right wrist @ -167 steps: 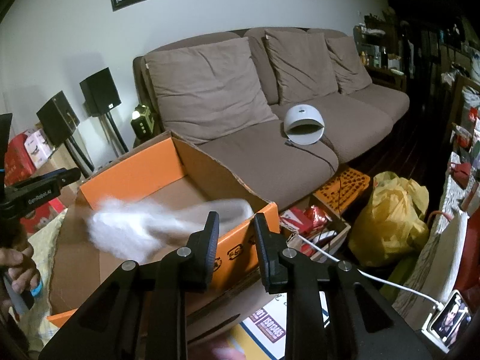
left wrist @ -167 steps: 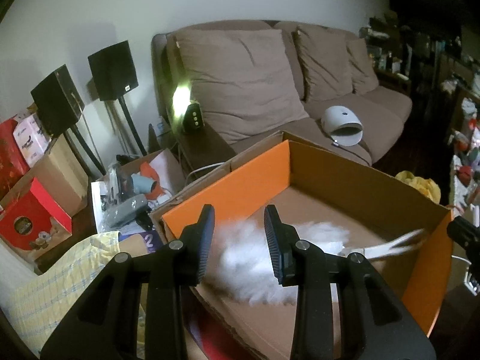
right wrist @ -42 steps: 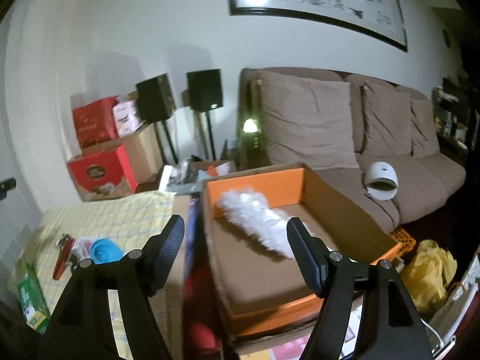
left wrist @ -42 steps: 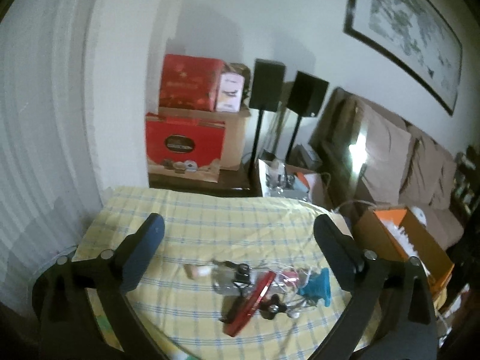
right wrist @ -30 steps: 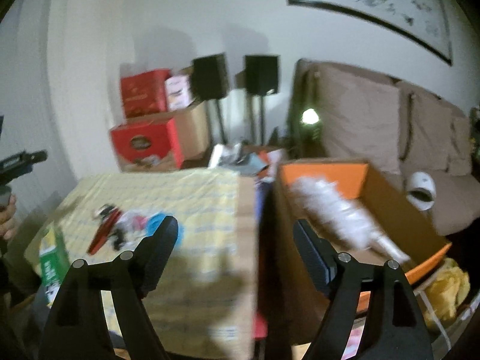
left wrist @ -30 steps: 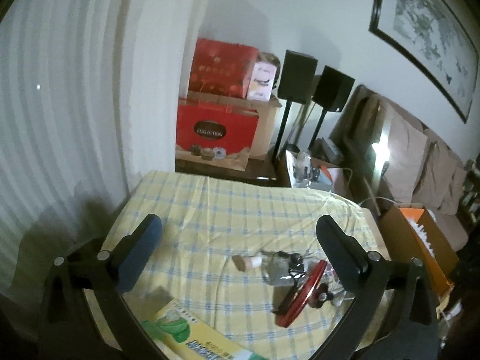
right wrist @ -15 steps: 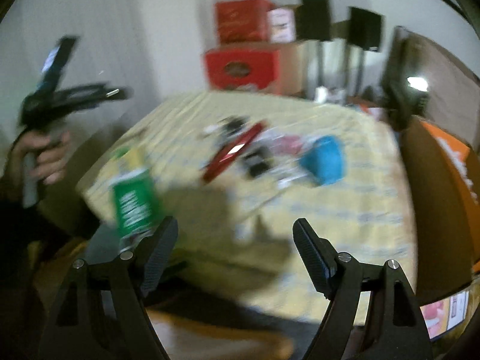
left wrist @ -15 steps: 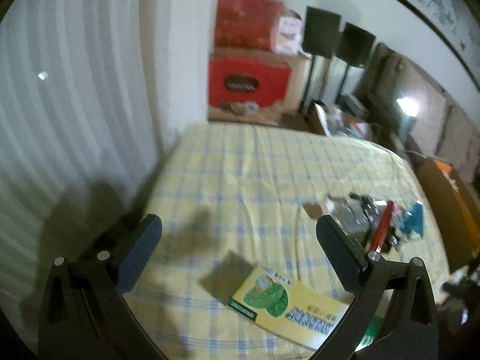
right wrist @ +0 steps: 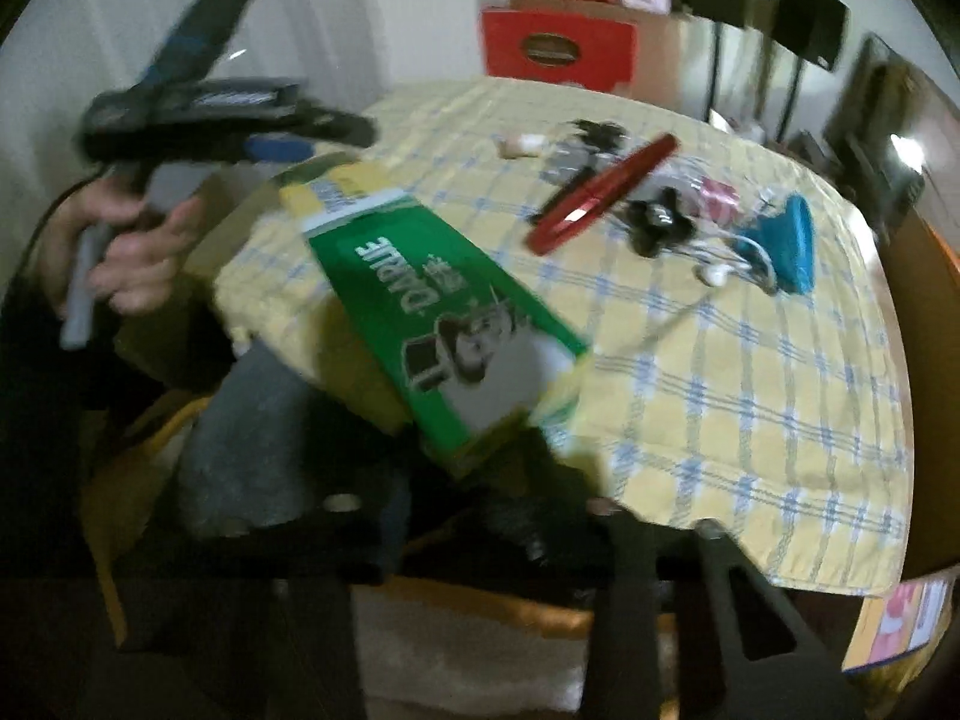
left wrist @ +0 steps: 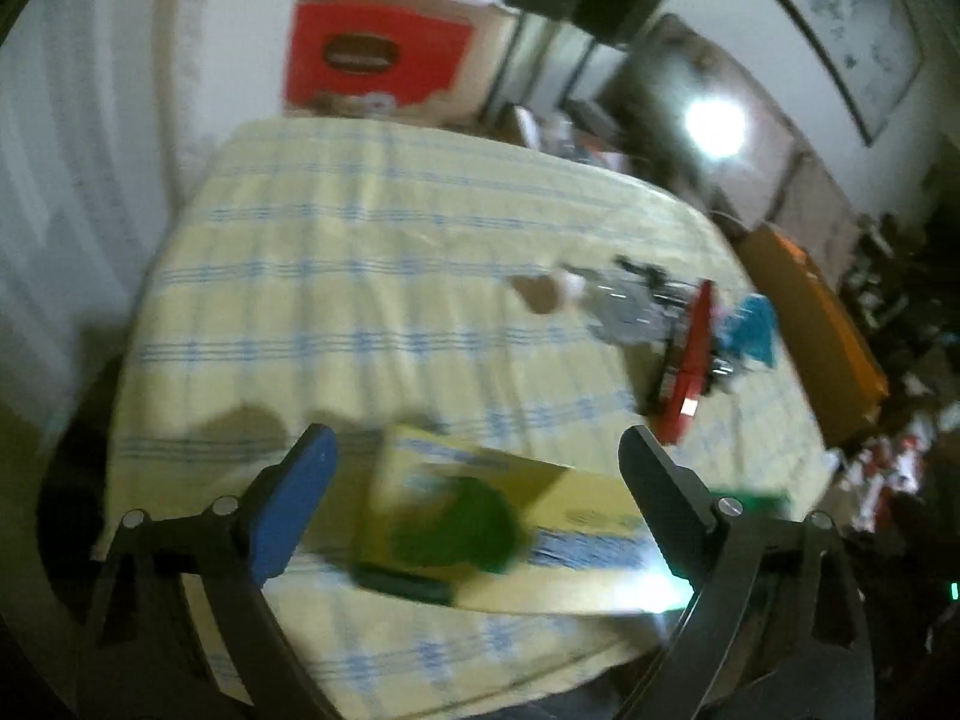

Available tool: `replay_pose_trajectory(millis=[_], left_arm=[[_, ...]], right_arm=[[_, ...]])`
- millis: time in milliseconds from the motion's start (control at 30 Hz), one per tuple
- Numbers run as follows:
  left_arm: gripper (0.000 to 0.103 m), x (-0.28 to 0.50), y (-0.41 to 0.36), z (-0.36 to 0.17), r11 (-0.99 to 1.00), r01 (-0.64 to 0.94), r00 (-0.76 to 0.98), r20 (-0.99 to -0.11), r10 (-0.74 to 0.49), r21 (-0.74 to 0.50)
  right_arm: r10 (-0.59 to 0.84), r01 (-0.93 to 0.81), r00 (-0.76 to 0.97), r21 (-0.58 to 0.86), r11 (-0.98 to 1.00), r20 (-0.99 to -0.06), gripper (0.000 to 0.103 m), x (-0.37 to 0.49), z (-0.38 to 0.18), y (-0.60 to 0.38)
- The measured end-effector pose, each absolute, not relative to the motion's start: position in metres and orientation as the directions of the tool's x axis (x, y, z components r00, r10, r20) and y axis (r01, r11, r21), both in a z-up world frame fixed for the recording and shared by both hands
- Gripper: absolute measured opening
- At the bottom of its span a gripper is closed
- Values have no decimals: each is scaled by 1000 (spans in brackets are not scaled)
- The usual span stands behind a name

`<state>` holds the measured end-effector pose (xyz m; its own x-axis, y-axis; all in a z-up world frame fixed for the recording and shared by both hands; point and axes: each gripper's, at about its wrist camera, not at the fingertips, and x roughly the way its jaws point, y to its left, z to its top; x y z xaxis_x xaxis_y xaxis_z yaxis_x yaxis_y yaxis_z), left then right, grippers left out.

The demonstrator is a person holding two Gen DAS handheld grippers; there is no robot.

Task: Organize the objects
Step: 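Move both grippers toward the green-and-yellow DARLIE toothpaste box on the table, then close both grippers on the ends of the DARLIE toothpaste box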

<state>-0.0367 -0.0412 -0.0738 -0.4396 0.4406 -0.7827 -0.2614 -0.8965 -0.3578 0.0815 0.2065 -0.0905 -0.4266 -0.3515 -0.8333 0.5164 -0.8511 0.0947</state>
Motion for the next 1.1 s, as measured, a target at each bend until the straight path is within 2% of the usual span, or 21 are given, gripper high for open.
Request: replay_pose_trajectory(millis=[67,233,467,600,733,933,1100], left_arm=[[95,-33,-31,-72,-896,-285,-440,-784,437,-340],[95,-27,-4,-71,-891,-350,-426,-797,427,-290],[95,-24,11,-69,-890,-376,-434,-800,415,-258],[100,-18,17,-64,-886,-401,-474,-774,419,-234],[100,-19,28,-67,-897,-410,-484,-795,366,-163],[98,-27,24,-70,-895,-378,-441,-803,401,-239],[98,-21,39,-66,-892,-408,-424,-825,374,-194]], right_arm=[[-355,476,-453,115,-872,-818,20,73,-86,216],[-321,393,-522,112,-913,-790,21,59,-76,244],[-385,322,-521,242,-915,-762,37,43,-74,272],[-358,303,-537,222,-927,-764,48,37,-72,266],[-303,309,-572,142,-940,-762,50,42,-71,258],[-420,321,-544,283,-904,-726,58,45,-68,276],[-421,284,-554,312,-907,-718,68,45,-63,284]])
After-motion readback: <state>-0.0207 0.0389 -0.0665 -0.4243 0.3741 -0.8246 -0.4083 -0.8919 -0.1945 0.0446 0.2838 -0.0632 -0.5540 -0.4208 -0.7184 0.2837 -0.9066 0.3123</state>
